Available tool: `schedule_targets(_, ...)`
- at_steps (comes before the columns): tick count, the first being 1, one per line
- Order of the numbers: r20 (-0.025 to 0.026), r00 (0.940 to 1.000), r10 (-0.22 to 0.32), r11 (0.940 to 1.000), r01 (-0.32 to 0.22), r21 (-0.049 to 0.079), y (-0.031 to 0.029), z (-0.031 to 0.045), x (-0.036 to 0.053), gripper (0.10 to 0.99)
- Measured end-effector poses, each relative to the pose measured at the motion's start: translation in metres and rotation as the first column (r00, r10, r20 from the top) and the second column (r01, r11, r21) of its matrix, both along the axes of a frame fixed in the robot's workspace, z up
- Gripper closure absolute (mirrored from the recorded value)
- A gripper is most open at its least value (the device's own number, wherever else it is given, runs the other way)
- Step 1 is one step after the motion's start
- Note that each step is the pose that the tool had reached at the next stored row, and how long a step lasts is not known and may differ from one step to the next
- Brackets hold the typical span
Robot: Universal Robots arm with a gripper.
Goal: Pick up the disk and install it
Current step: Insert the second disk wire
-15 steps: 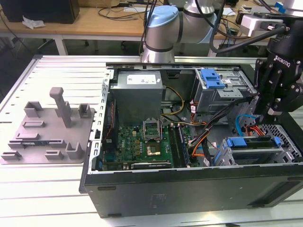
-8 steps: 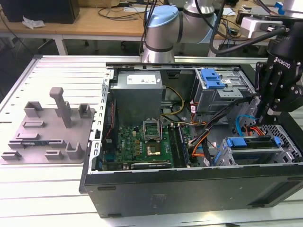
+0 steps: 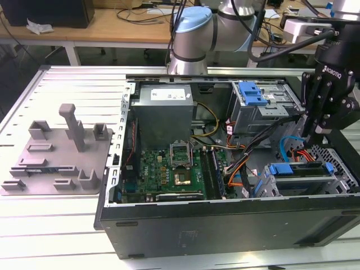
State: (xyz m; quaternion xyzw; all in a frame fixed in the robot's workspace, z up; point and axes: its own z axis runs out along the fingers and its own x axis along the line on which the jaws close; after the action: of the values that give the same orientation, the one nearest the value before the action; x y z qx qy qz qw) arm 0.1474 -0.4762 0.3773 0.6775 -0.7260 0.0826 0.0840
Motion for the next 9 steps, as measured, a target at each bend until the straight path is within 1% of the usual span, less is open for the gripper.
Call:
schedule_targets(1,0.0000,1.0000,0.000,1.0000,0.000,0.000,0.0007,-0.0005,0.0000,0.812)
schedule_targets(7,-0.0002,1.0000,0.000,1.0000,0.000,-0.001,0.0009,-0.0014,0.0000,0.812)
schedule_targets(9,-0.0029,1.0000,0.000,1.0000,0.000,-0.006,0.0009,-0.0016,0.0000,0.812)
